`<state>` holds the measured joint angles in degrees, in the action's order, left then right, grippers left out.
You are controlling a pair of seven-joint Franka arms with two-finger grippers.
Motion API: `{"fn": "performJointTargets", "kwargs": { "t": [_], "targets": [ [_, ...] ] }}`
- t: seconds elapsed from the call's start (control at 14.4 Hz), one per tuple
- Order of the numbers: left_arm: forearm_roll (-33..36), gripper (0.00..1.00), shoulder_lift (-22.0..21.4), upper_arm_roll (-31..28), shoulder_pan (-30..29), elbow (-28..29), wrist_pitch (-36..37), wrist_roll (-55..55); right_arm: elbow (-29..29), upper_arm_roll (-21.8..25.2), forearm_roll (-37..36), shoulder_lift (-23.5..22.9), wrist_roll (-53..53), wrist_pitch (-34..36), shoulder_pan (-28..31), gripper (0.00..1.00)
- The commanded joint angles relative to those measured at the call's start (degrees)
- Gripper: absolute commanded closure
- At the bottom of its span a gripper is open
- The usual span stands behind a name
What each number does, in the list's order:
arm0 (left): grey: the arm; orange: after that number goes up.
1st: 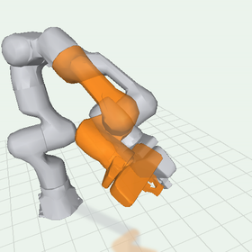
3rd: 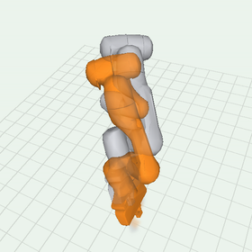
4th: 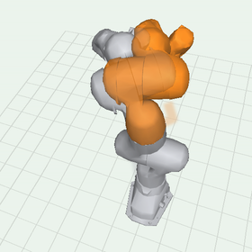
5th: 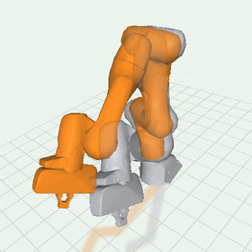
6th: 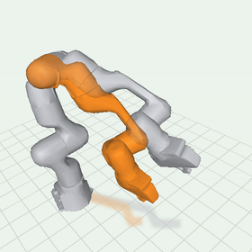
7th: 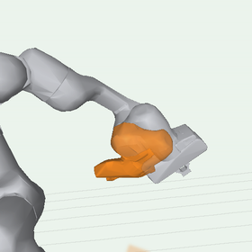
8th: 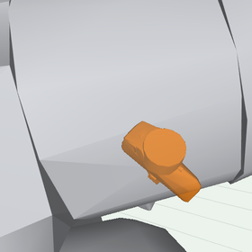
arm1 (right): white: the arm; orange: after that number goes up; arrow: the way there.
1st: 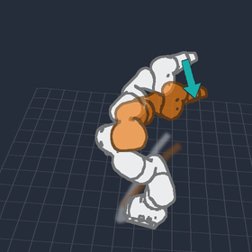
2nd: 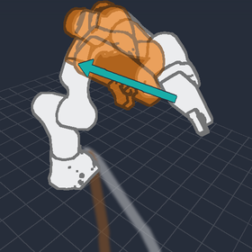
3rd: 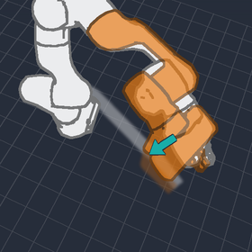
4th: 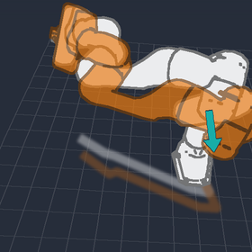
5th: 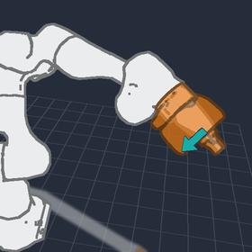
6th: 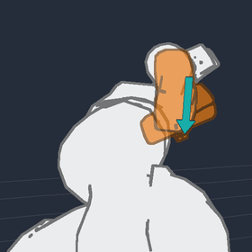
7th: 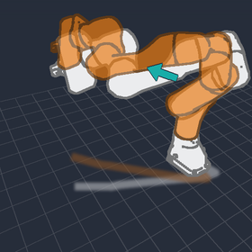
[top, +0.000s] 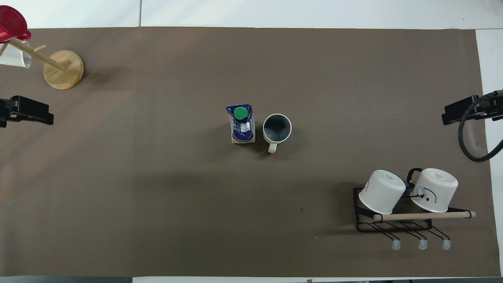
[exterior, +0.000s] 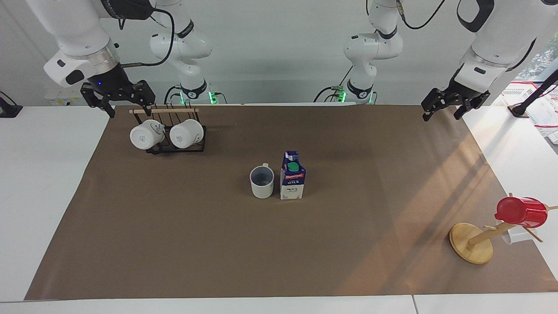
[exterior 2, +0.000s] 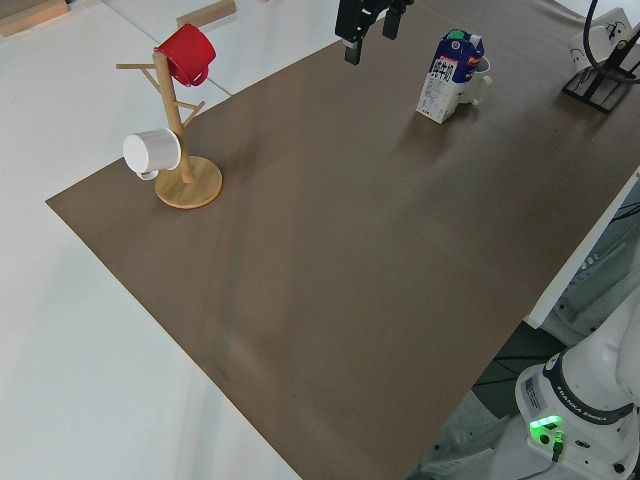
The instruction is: Place cup and milk on table
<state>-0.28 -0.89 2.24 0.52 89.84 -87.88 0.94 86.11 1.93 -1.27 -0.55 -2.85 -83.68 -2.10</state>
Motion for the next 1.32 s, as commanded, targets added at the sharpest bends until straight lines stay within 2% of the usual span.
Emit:
{"fn": "performJointTargets", "kwargs": {
  "t": [0.0,1.25],
  "targets": [
    [-1.1,0.0,-1.5,-0.2,0.2,1.6,-0.7,-1.0,1.1,-0.2,0.2,0.9,-0.5,-0.7,0.2,0.0],
    [-1.1,0.0,-1.5,-0.2,-0.7,1.6,-0.4,-0.4,1.1,-0.2,0.2,0.9,-0.5,-0.7,0.2,0.0]
  ]
}}
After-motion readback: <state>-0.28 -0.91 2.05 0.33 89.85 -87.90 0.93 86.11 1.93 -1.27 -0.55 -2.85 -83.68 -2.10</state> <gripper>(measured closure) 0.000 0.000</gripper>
